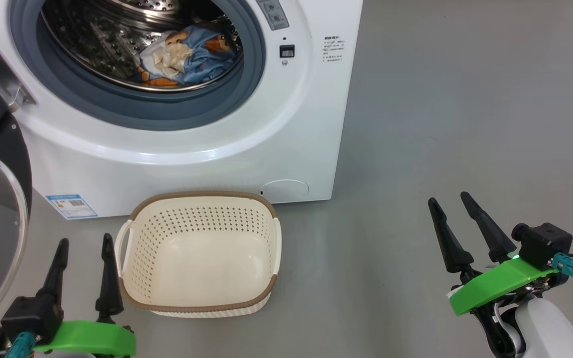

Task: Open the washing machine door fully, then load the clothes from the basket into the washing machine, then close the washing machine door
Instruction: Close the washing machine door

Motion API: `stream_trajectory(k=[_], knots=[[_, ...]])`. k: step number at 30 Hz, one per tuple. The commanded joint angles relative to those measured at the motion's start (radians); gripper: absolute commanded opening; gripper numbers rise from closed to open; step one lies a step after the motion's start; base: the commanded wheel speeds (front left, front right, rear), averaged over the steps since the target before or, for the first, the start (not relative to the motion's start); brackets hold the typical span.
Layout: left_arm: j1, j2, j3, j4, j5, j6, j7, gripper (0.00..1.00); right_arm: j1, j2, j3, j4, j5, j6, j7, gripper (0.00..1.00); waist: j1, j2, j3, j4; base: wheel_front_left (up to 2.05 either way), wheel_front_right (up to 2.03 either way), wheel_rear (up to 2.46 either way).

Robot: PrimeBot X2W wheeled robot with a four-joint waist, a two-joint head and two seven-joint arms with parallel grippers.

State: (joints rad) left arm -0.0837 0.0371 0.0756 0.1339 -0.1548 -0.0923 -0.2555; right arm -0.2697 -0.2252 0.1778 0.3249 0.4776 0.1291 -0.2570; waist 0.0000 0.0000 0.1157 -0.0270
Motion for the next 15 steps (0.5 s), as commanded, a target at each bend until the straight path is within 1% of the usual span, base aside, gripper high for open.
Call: stream_trajectory(k=[1,9,15], knots=[[-0.027,0.013,0.029,-0.019,0.002,0.005,-0.006,1.00,-0.005,-0.007,0.015,-0.023,-0.010,0.002,-0.005,1.00,0.0000,0.0000,0.000,0.001,0.00,0.00,0.00],[-0.028,0.013,0.030,-0.012,0.003,0.004,-0.006,1.00,-0.005,-0.007,0.014,-0.022,-0.010,0.002,-0.005,1.00,0.0000,0.0000,0.002,0.014,0.00,0.00,0.00],[-0.028,0.013,0.037,-0.007,0.009,0.007,-0.006,1.00,-0.003,-0.011,0.016,-0.020,-0.011,0.002,-0.005,1.00,0.0000,0.0000,-0.002,0.039,0.00,0.00,0.00]])
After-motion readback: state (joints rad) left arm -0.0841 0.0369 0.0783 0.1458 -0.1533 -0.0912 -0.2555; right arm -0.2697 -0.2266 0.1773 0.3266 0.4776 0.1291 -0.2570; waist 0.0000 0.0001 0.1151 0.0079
